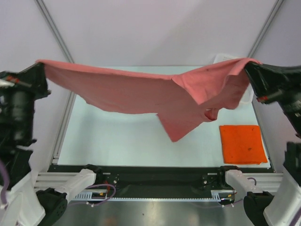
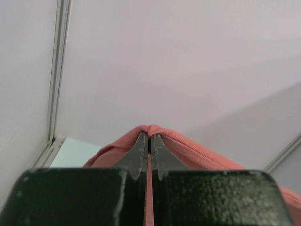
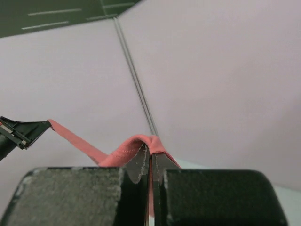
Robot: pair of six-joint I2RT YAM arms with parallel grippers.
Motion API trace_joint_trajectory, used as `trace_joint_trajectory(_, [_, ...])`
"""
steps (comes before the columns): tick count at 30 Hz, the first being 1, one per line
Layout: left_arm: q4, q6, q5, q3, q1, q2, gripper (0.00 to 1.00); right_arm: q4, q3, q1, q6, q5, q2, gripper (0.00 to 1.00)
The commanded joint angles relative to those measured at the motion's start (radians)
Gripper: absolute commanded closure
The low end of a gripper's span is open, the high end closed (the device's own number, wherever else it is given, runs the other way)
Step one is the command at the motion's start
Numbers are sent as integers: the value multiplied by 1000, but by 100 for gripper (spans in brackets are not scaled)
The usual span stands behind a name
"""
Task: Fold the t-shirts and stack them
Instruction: Flatten the tshirt out
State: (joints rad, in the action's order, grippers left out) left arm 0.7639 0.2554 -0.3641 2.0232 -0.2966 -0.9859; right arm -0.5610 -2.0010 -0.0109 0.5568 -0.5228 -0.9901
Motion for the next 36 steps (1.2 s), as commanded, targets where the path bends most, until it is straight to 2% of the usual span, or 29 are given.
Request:
trace_joint_trajectory(1, [-80,-53,-18,45,-30,62,100,44,-103,3,3,-2,4,100])
trace_joint_trajectory(5, [-147,-71,2,37,-35,128,100,50,-215,3,20,4,-4,100])
trace_joint_trajectory(8, [-167,-96,-2,6,-36,148,100,59,-208,3,17,15,-4,100])
trace_joint_trajectory(11, [-176,-99,-10,-36,-36,130,100,110,-107,3,22,30,10,100])
trace_joint_trajectory(14, [-205,-108,-33,-121,-36,102,100,212,62,3,49,46,27,100])
trace_joint_trajectory(17, [-335,-139,-104,-314,-36,101,98,283,218,3,52,50,4,100])
trace_joint_trajectory(18, [-377,-149,-119,-421,-36,99,98,303,252,3,60,49,-5,100])
trace_joint_trajectory(20, [-483,-186,-157,-510,-35,78,94,377,350,3,60,46,-41,100])
trace_joint_trajectory(25, [-639,-290,-228,-673,-4,-118,90,443,456,3,-20,76,-172,100])
trace_joint_trajectory(27, [-761,-356,-255,-713,10,-195,91,475,507,3,-26,70,-258,100])
trace_joint_trajectory(29, [-833,-367,-265,-699,48,-333,92,512,537,2,-34,66,-364,100])
trace_joint_trajectory(31, [-854,-284,-201,-673,92,-417,93,596,538,-6,-17,55,-442,100])
trace_joint_trajectory(32, [-857,-262,-182,-663,140,-513,94,616,521,-18,-26,56,-481,100])
trace_joint_trajectory(35, [-836,-170,-101,-555,203,-716,99,648,446,-26,-40,70,-651,100])
trace_joint_trajectory(36, [-821,-159,-95,-472,211,-778,100,674,391,-30,-35,72,-703,100])
